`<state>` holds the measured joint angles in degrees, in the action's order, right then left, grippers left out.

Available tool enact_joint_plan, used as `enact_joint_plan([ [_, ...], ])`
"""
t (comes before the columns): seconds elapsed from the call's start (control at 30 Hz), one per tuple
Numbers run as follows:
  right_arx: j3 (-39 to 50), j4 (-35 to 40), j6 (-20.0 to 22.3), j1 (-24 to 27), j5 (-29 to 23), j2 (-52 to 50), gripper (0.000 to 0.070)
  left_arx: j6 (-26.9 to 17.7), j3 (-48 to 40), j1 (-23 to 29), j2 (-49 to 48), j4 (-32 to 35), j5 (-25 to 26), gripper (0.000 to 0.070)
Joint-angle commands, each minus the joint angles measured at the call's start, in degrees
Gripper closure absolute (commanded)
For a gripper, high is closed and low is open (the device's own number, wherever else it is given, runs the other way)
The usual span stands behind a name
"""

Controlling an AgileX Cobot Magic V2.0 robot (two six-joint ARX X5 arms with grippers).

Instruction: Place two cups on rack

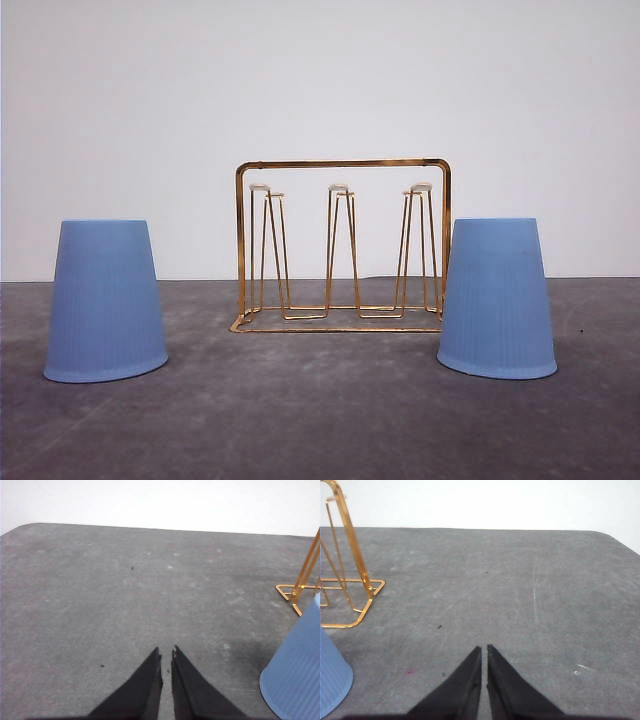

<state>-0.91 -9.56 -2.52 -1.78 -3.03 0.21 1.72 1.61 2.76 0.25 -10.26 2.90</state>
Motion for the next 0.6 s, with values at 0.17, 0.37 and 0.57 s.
enact_joint_plan([
  [0.17,0.24,0.74,0.22,0.09,0.00,0.00,0.0683,0.09,-0.85,0.04,0.00,-0.39,-0.13,0.0684],
  [0.37,0.24,0.74,0.22,0.09,0.00,0.00,0.0683,0.09,-0.85,0.04,0.00,-0.39,-0.13,0.0684],
  [0.57,0.24,0.74,0.22,0.09,0.00,0.00,0.0683,0.11,-0.85,0.04,0.00,-0.39,-0.13,0.0684],
])
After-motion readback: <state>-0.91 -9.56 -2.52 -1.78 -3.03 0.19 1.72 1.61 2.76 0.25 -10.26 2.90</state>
